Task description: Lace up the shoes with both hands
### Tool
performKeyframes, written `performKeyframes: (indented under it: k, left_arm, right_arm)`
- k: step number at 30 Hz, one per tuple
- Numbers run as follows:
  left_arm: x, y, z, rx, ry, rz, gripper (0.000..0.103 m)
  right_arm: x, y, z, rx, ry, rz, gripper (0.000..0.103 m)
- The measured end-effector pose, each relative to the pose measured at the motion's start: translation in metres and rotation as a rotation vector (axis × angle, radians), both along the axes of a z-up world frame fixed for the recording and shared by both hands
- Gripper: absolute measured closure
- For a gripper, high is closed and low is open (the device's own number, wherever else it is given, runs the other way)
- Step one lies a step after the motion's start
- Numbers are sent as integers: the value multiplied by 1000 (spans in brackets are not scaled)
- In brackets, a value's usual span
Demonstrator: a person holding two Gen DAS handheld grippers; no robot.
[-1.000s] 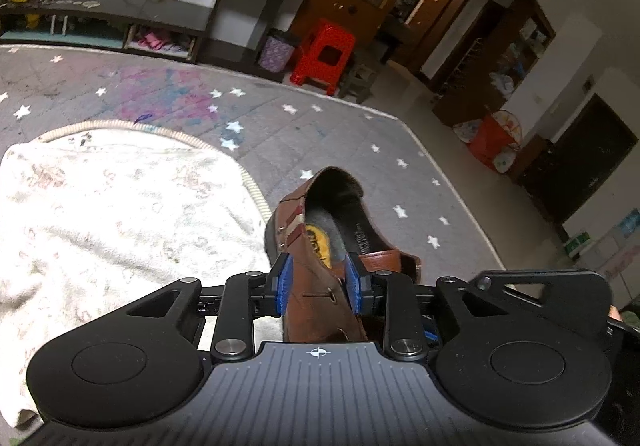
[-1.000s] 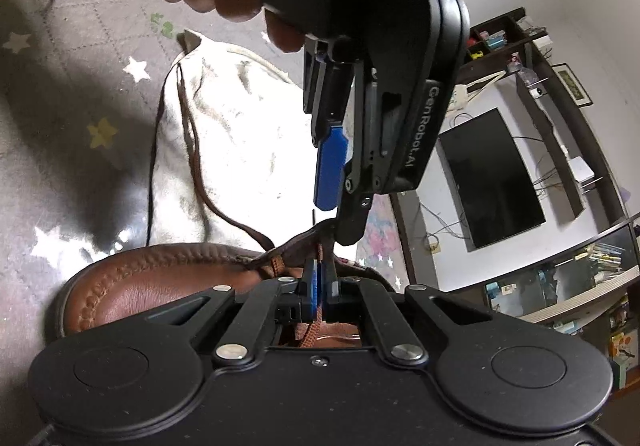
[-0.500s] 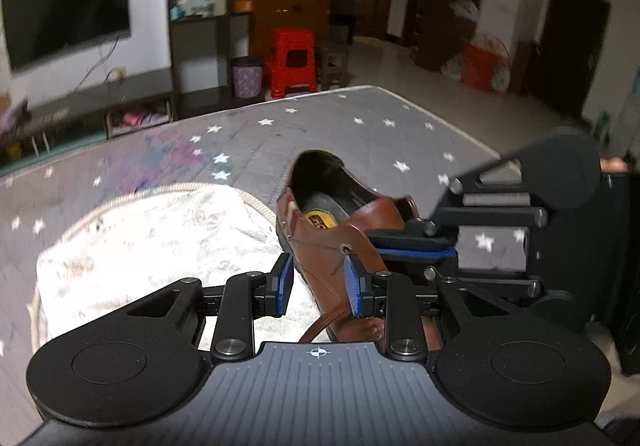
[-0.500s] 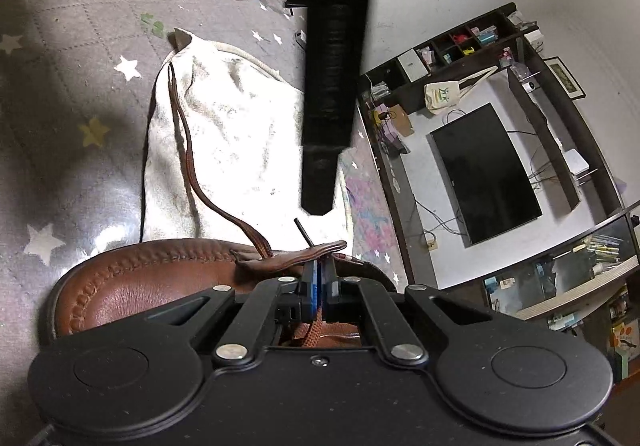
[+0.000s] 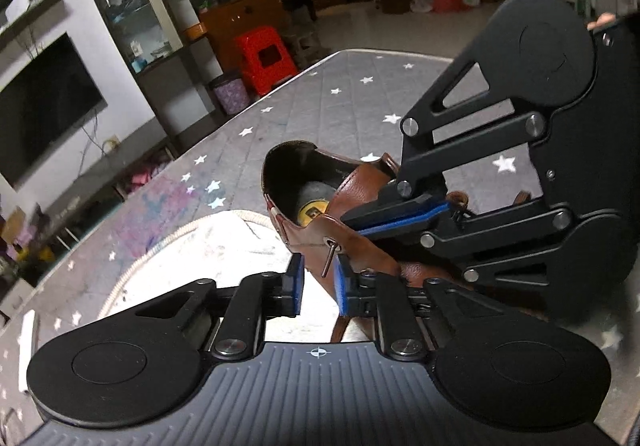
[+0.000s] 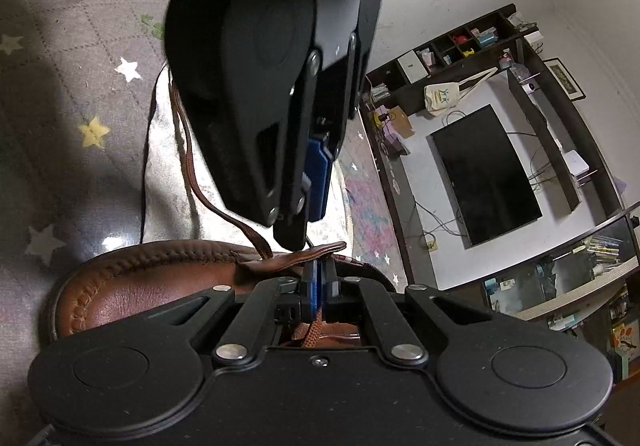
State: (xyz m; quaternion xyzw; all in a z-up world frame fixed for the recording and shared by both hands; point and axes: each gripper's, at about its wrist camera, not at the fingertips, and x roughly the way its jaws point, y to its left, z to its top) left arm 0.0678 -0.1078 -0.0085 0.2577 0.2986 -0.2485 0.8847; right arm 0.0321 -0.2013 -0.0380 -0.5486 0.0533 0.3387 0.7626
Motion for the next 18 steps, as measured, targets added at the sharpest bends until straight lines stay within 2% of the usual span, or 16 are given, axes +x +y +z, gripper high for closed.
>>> performKeyframes:
  k: [6,12,14,16,18]
  left_arm:
    - [-1,-1,-5,-22,-6,36,98]
    - [-9,8,-2,-108,-24,160,99]
    - [-13,17,1,-126,-38,209,99]
    - [-17,25,4,-143,-51,257,99]
    - [-21,34,7,-160,-64,306,99]
  right_arm:
    - [-6,-2,-3,0,-9,-3,101]
    - [-20,-9,0,34,-23,-33,101]
    - [-24,-11,1,41,-25,-42,99]
    - [-34,-17,2,57,-24,-55,92]
    - [-42,-22,2,65,-22,-71,92]
